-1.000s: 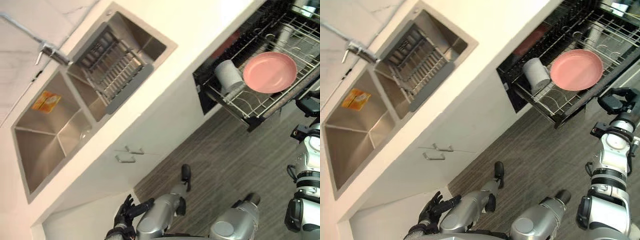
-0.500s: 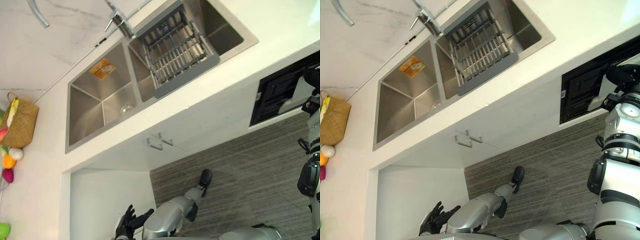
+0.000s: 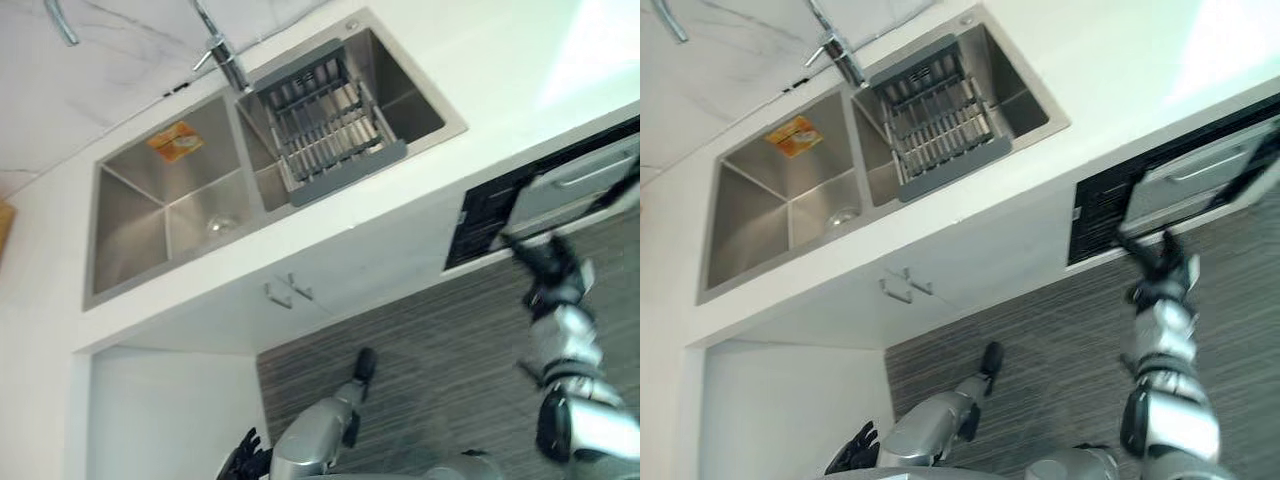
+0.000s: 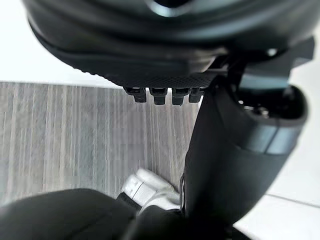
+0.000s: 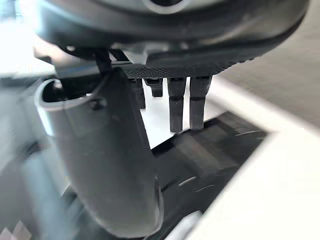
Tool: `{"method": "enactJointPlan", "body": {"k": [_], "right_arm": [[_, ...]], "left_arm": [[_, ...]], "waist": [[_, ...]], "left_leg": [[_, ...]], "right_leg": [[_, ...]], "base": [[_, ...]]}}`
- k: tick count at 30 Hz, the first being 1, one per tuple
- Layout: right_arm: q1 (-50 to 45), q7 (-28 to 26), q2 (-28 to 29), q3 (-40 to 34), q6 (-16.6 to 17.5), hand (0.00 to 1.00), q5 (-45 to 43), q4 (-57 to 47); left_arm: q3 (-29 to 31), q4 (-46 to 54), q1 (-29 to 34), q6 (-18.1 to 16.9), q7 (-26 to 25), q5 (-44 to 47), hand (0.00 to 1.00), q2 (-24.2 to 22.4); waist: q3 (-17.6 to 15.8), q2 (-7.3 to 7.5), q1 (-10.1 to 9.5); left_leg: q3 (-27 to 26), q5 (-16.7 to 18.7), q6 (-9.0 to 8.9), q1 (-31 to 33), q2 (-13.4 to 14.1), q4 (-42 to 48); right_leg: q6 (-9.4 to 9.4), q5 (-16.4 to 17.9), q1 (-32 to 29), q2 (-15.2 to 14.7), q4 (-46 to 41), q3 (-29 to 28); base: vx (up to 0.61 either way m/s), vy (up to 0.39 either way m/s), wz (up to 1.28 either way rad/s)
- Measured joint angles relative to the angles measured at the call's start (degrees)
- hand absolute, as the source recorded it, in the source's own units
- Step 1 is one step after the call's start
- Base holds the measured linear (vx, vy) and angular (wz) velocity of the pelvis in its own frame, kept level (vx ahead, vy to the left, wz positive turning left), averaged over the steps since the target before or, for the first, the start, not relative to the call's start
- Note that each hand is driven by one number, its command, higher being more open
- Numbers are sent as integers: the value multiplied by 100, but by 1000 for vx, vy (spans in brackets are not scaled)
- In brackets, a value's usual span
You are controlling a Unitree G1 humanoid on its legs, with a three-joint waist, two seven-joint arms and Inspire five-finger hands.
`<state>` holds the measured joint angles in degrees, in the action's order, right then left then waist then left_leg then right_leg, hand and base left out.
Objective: Walk over to the sink, pick up the cup, carry it to the dishwasher, place the cup inside the dishwasher, then close the dishwasher door
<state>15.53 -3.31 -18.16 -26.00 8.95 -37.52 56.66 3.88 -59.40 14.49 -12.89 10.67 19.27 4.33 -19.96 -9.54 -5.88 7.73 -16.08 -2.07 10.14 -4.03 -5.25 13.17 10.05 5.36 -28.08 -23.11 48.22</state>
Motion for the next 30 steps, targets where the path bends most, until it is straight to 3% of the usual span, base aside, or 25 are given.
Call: {"method": "enactJointPlan", "body": {"k": [4,8,10,11,12,13,14,15,16,17,18,19,21,24,25,27,28,29,30], "right_arm": [[-910,-228,919,-302,54,100,-59,570],[-1214,-27,1306,-484,34,100,88,587],[-1325,75,1468,-523,31,100,192,557],[-1390,99,1624,-521,22,100,284,518],[-1445,102,1792,-502,4,100,346,484],[-1462,103,1878,-503,-11,100,350,458],[-1568,99,2089,-484,-64,100,398,246],[-1564,95,2093,-460,-75,100,400,206],[-1583,54,2088,-338,-92,100,410,63],[-1580,7,2083,-314,-92,100,410,27],[-1573,-130,2102,-261,-89,100,414,-28],[-1573,-213,2115,-206,-88,100,468,-79],[-1575,-361,2150,-141,-59,100,701,-167],[-1674,-519,2175,-8,-22,100,1031,-148],[-1774,-531,2194,-10,-71,100,1078,-154],[-1939,-500,2200,-79,-91,100,1113,-151],[-2178,-487,2269,-64,-123,100,1136,-102],[-2293,-490,2265,-54,-190,100,1195,-75],[-2301,-418,2181,-68,-229,100,1244,-80]], "left_arm": [[130,-8,-114,-7,67,109,100,170],[263,-151,-613,90,51,162,100,298],[486,-132,-924,180,21,165,100,312],[669,-119,-1024,247,-33,217,100,392],[779,-82,-1080,393,-72,223,100,450],[828,-59,-1114,467,-90,219,100,481],[1045,51,-1168,699,-138,208,100,448],[1068,52,-1188,720,-145,199,100,442],[1101,80,-1238,804,-210,181,100,433],[1082,99,-1249,842,-234,145,100,374],[1081,83,-1348,914,-354,55,100,339],[1104,81,-1388,953,-403,22,100,289],[1202,62,-1462,1015,-474,-6,100,150],[1240,25,-1668,1076,-568,-44,100,-35],[1267,28,-1739,1100,-567,-92,100,-72],[1386,67,-1738,1146,-550,-134,100,-96],[1453,97,-1693,1153,-531,-159,100,-36],[1472,86,-1687,1140,-512,-209,100,9],[1496,92,-1648,1096,-528,-249,100,-94]], "waist": [[-128,196,104],[-165,387,95],[-144,631,61],[-101,844,-29],[21,1150,-45],[81,1313,-51],[215,1724,-108],[219,1730,-106],[262,1687,-84],[275,1652,-79],[285,1548,-30],[302,1530,-30],[331,1472,-38],[404,1319,51],[398,1306,58],[444,1363,116],[557,1565,220],[649,1698,219],[669,1534,138]], "left_leg": [[-423,124,-115,46,355,-10],[-947,187,-45,346,718,-10],[-1067,177,-26,478,776,2],[-1212,182,-4,462,779,20],[-1357,195,14,494,740,-1],[-1418,238,58,497,693,15],[-1623,375,152,346,547,78],[-1607,414,165,317,547,113],[-1463,585,204,205,584,286],[-1376,655,219,111,618,331],[-1070,770,298,-158,741,347],[-960,836,319,-333,776,321],[-851,1046,314,-648,843,308],[-552,1505,317,-703,926,654],[-406,1667,234,-727,922,859],[-281,1917,77,-744,911,1261],[-321,2040,-125,-774,842,1443],[-408,2077,-207,-786,804,1551],[-597,2246,-366,-722,985,1957]], "right_leg": [[-116,-289,-176,474,602,-401],[-214,-467,-464,915,1086,-543],[-202,-483,-530,960,1173,-525],[-188,-474,-527,959,1173,-563],[-110,-419,-526,916,1169,-555],[-83,-401,-510,877,1173,-563],[-122,-547,-451,670,871,-1003],[-169,-582,-476,647,719,-1158],[-456,-904,-609,629,103,-1800],[-552,-1072,-699,629,-223,-2052],[-450,-565,-775,918,-515,-2454],[-486,-263,-828,1121,-466,-2543],[-602,-65,-1126,1478,-291,-2623],[-763,-210,-2033,2017,77,-3210],[-701,-379,-2146,2113,448,-3481],[-747,-724,-2021,2116,604,-3877],[-755,-1467,-1672,1994,592,-4106],[-775,-1175,-1480,1867,605,-4104],[-845,-764,-1281,1925,596,-4000]], "base": [[15,-67,-52],[-103,-43,-34],[-49,-41,7],[17,-42,7],[50,-45,14],[187,-34,34],[219,8,26],[291,77,39],[191,100,35],[267,68,73],[217,-3,67],[215,-32,63],[171,-56,26],[170,-116,51],[188,-211,96],[213,-328,152],[236,-406,201],[266,-453,165],[166,-276,69]]}}
